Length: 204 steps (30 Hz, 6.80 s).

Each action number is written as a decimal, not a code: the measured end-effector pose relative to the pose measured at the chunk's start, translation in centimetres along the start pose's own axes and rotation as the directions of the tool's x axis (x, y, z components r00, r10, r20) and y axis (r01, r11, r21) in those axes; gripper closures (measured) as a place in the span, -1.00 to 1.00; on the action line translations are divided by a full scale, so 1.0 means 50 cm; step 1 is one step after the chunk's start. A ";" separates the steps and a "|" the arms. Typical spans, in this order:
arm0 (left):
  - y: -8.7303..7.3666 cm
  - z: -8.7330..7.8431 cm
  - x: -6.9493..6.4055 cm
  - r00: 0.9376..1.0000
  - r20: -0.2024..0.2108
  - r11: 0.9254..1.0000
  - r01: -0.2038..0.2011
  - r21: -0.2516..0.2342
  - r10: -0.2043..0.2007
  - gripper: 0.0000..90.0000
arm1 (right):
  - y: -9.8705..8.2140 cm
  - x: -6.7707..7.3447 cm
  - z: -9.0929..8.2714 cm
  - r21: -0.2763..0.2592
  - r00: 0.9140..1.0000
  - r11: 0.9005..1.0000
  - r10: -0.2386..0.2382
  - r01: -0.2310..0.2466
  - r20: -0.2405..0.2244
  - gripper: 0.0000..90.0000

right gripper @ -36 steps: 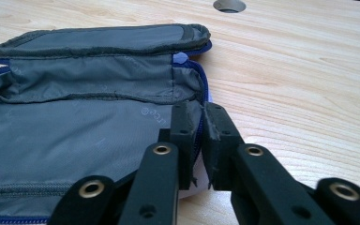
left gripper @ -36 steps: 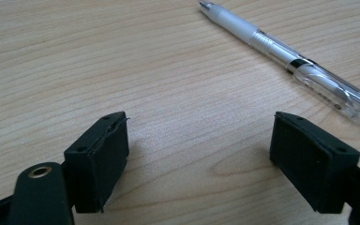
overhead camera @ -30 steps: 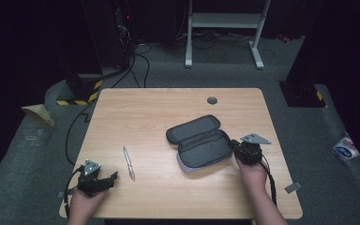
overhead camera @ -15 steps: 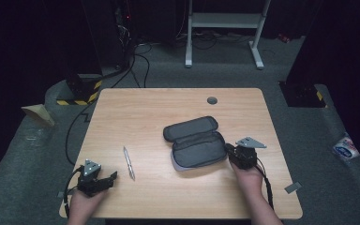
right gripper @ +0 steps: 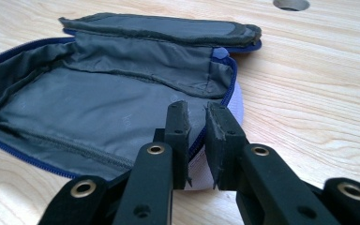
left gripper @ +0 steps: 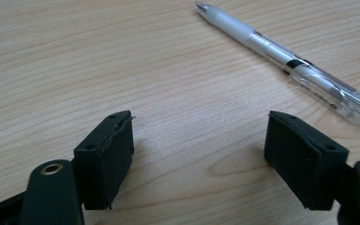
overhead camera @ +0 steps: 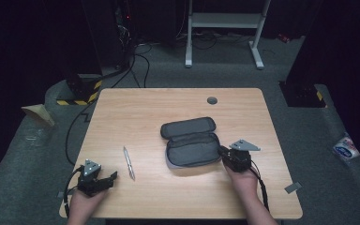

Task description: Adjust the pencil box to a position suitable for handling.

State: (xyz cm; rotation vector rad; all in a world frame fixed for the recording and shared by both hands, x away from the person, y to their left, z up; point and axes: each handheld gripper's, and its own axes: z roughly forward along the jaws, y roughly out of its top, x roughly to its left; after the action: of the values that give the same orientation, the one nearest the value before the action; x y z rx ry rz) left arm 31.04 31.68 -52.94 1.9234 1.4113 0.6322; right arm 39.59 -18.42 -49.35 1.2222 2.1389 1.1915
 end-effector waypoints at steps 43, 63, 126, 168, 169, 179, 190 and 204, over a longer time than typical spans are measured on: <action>0.001 0.001 0.001 1.000 0.007 1.000 -0.006 0.000 0.006 -0.46 | 0.003 0.055 -0.008 -0.030 0.998 0.998 -0.049 0.048 -0.025 0.49; 0.000 -0.001 -0.002 1.000 0.009 1.000 -0.013 -0.003 0.013 -0.41 | -0.074 -0.032 -0.079 0.030 0.994 1.000 0.007 -0.010 0.106 0.13; 0.061 0.038 -0.127 0.994 0.085 0.998 -0.068 -0.005 0.068 0.59 | -0.132 -0.061 -0.102 0.118 0.986 0.991 0.040 -0.059 0.161 0.11; 0.073 0.046 -0.135 0.982 0.123 0.989 -0.148 0.018 0.145 0.60 | -0.131 -0.058 -0.098 0.140 0.989 0.989 0.017 -0.038 0.145 0.10; 0.075 0.045 -0.135 0.981 0.121 0.988 -0.152 0.015 0.149 0.60 | -0.131 -0.058 -0.098 0.140 0.990 0.990 0.015 -0.035 0.144 0.10; 0.091 0.061 -0.134 0.979 0.130 0.988 -0.155 -0.008 0.154 0.58 | -0.129 -0.058 -0.096 0.144 0.989 0.989 0.012 -0.033 0.146 0.10; 0.104 0.091 -0.143 0.984 0.132 0.992 -0.126 0.013 0.123 0.62 | -0.129 -0.057 -0.096 0.144 0.989 0.989 0.010 -0.032 0.148 0.10; 0.095 0.089 -0.144 0.984 0.128 0.992 -0.125 -0.010 0.125 0.75 | -0.129 -0.057 -0.096 0.144 0.988 0.989 0.011 -0.033 0.151 0.10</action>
State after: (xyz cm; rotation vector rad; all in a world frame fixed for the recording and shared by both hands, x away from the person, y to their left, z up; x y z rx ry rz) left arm 35.05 22.88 -52.34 2.0253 1.2177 0.5568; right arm 34.62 -24.72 -52.24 1.3556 2.1363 0.9329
